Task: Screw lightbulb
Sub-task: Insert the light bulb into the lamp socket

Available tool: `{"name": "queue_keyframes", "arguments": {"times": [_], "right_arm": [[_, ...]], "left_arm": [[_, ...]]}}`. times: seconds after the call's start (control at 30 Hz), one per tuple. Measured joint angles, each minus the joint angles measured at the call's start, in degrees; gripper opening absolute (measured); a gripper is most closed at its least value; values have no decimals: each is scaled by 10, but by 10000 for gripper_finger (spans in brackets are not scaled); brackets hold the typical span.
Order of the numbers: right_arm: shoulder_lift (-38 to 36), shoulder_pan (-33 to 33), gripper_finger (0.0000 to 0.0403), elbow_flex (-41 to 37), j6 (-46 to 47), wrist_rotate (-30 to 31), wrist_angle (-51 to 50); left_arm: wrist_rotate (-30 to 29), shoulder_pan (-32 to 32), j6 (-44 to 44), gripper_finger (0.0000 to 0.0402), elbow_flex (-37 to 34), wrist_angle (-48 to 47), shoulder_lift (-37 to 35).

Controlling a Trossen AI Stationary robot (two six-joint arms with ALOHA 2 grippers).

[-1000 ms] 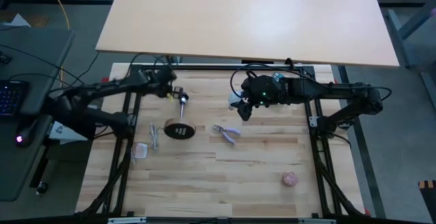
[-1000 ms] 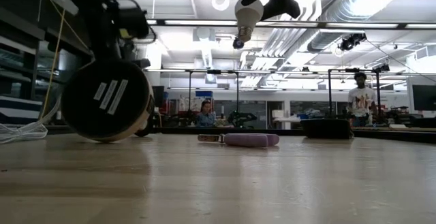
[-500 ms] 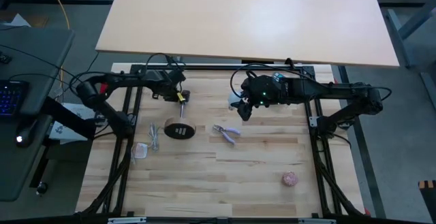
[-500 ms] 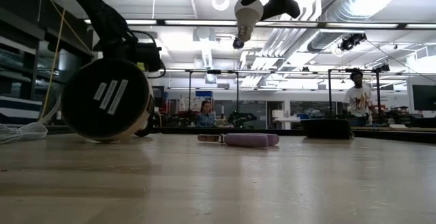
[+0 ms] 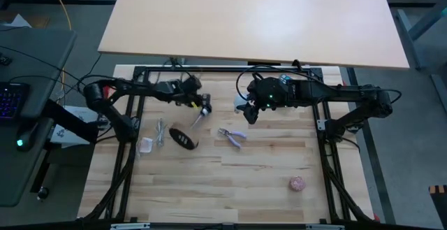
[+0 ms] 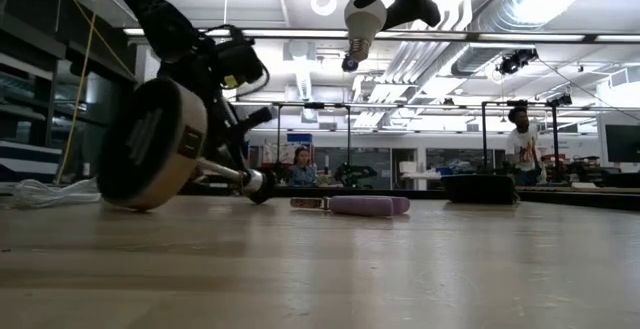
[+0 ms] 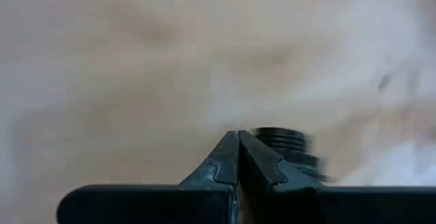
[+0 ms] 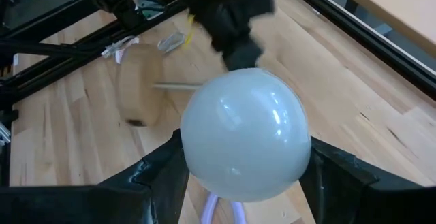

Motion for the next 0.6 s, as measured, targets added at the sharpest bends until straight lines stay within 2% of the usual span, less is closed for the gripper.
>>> {"name": "queue_keyframes", "arguments": {"times": [0.13,0.33,0.47,0.6], "right_arm": [[0,0,233,0,0,0,1],[0,2,233,0,0,0,2],[0,2,233,0,-5,2,2],[0,2,233,0,-15,2,2]], "left_arm": [[15,-58,-41,0,-1,15,37],[25,-108,-79,0,-1,131,50],[67,-121,-66,0,0,173,26],[50,-123,-53,0,-1,127,-30]]}}
